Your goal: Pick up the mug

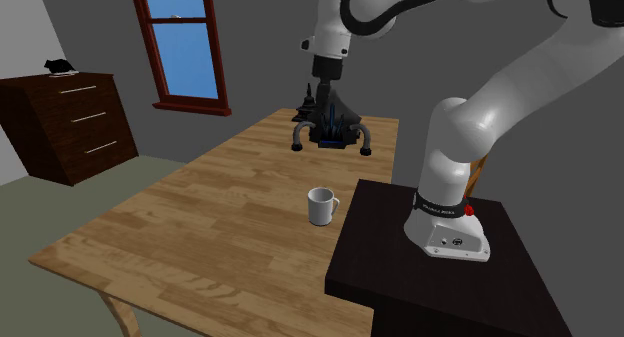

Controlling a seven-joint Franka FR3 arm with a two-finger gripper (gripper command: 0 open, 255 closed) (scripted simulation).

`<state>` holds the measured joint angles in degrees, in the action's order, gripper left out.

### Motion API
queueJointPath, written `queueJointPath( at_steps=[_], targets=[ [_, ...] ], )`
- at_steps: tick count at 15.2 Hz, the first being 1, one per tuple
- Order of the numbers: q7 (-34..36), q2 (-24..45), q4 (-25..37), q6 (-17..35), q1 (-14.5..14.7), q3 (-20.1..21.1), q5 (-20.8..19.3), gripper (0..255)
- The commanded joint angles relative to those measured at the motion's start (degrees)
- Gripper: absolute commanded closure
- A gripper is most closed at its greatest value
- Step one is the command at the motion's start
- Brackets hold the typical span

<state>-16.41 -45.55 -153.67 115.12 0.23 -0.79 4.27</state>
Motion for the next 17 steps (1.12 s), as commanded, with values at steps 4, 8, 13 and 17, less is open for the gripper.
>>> queueJointPath(
  at_steps=[4, 8, 13, 17],
  targets=[
    [-4.85, 4.62, -6.32, 10.2, -0.3, -2.66, -0.8, 0],
    [-9.04, 10.83, -10.06, 19.45, -0.36, -5.07, -1.11, 0],
    [-15.37, 21.96, -12.49, 32.1, 0.67, -8.83, -0.09, 0],
    [-23.13, 33.16, -12.35, 42.28, 3.98, -13.17, 4.61, 0]
  ],
)
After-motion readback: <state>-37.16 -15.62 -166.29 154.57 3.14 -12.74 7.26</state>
